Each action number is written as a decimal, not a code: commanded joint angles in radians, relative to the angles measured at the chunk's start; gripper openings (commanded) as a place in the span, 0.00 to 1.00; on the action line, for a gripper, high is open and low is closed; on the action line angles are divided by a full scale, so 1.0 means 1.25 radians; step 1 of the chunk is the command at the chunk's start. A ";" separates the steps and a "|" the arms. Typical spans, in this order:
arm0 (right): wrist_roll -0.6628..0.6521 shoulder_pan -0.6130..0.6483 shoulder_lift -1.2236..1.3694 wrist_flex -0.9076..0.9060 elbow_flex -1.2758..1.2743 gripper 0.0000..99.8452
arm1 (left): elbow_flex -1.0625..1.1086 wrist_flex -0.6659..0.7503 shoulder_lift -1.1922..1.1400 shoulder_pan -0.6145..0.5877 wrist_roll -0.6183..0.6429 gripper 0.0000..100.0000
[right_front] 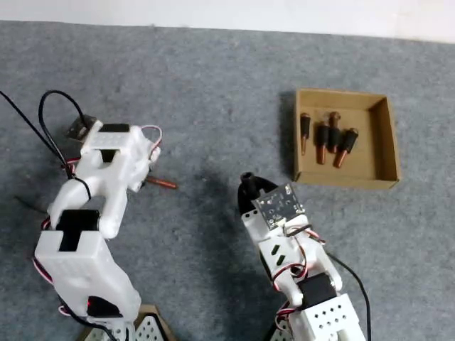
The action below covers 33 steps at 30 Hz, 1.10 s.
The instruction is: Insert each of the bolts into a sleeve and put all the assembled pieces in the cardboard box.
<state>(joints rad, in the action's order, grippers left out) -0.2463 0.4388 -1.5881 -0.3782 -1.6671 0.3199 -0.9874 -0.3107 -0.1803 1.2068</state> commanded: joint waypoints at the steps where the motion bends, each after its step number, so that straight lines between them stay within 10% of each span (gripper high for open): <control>1: -0.007 -0.006 -0.008 0.031 -0.001 0.01 | 0.001 0.002 0.009 -0.035 0.006 0.01; 13: -0.007 -0.003 -0.010 0.031 -0.001 0.01 | -0.015 -0.018 0.123 -0.036 -0.157 0.00; 33: -0.007 0.055 -0.012 0.170 -0.131 0.01 | 0.390 0.042 1.033 0.137 -0.355 0.00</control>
<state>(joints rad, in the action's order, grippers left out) -0.2463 0.4956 -1.5881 -0.2033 -1.6747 0.7572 -1.0012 0.8124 -0.0683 0.7910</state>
